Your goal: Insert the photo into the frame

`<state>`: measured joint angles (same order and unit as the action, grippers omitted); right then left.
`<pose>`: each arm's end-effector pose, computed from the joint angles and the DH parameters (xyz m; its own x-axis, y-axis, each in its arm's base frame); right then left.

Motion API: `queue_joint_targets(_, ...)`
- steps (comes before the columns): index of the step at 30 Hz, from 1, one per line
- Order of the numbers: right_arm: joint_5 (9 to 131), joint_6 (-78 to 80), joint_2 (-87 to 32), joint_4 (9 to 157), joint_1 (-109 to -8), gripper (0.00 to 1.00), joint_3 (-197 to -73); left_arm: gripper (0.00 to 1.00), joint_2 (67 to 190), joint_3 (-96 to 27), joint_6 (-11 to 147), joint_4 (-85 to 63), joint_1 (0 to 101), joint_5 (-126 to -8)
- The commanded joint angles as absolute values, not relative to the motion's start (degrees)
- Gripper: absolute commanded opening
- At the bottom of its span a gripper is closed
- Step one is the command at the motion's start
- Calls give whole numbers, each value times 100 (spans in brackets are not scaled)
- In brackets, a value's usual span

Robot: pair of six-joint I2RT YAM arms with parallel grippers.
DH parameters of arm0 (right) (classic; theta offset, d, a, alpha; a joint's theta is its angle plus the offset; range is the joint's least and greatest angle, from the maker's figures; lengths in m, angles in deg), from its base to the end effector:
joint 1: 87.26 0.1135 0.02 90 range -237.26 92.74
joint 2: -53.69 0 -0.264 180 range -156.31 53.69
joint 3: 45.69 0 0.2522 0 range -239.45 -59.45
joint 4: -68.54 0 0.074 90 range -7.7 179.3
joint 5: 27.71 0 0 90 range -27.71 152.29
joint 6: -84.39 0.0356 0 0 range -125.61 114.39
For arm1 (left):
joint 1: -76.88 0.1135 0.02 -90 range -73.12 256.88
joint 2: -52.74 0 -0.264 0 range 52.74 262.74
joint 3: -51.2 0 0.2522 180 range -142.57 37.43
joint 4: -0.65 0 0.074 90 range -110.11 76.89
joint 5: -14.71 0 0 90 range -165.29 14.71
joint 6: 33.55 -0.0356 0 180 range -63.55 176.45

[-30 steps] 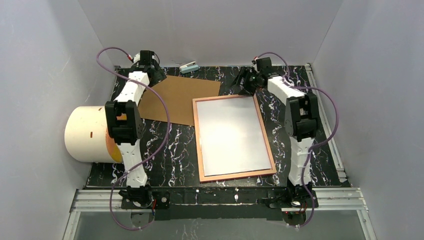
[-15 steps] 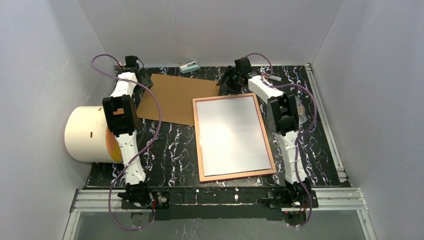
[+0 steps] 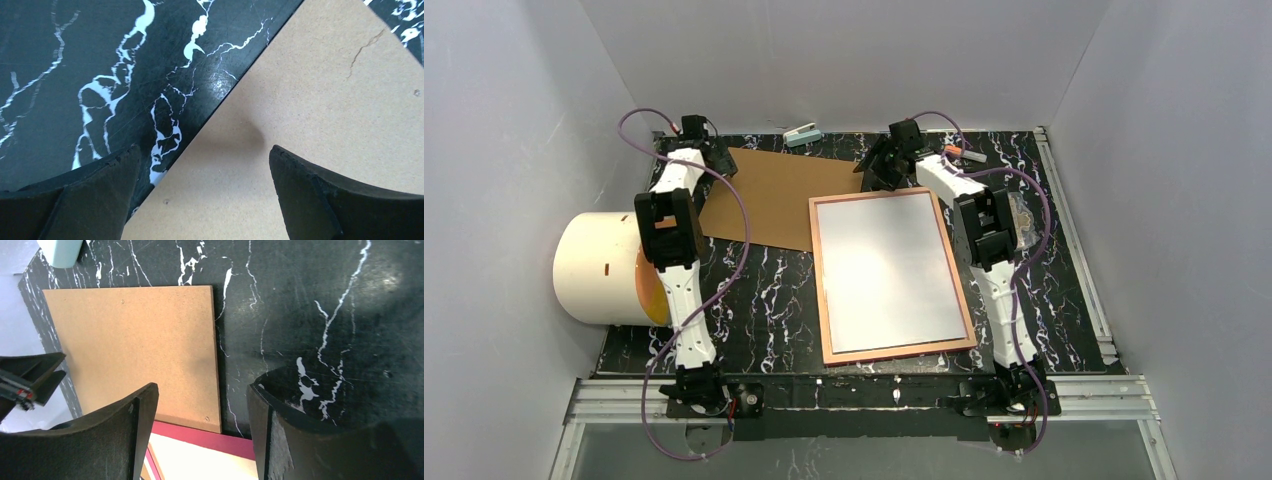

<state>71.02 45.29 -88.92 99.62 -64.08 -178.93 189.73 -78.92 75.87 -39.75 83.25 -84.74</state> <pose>0.5142 0.2261 0.1619 -0.7605 0.5088 -0.4035 0.1505 0.7426 0.6527 0.5335 0.0654 0.1833 -0.6153 -0.3987 -0.6800 -0.4504 0.8858 -0.1119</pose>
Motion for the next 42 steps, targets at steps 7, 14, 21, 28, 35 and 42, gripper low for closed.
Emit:
queue_joint_targets(7, 7526, 4577, -9513, 10816, -6396, 74, -19017, 98, 19245, -8107, 7512, -4327, 8336, -7629)
queue_joint_targets(14, 7832, 4678, -9649, 10124, -6389, 73, -18617, 96, 19281, -7943, 7614, -4530, 8331, -7310)
queue_joint_targets(21, 8407, 4828, -9820, 9224, -6366, 71, -18609, 94, 19303, -7808, 7588, -4348, 8332, -6663)
queue_joint_targets(28, 9040, 4885, -9466, 7565, -6301, 68, -17982, 92, 19292, -7709, 7539, -4280, 8330, -6357)
queue_joint_targets(35, 9435, 4554, -8986, 5972, -6234, 66, -17042, 89, 19067, -7176, 7652, -3880, 8325, -6640)
queue_joint_targets(42, 9941, 4668, -9138, 4842, -6220, 62, -16924, 89, 18859, -6770, 7700, -3449, 8334, -6826)
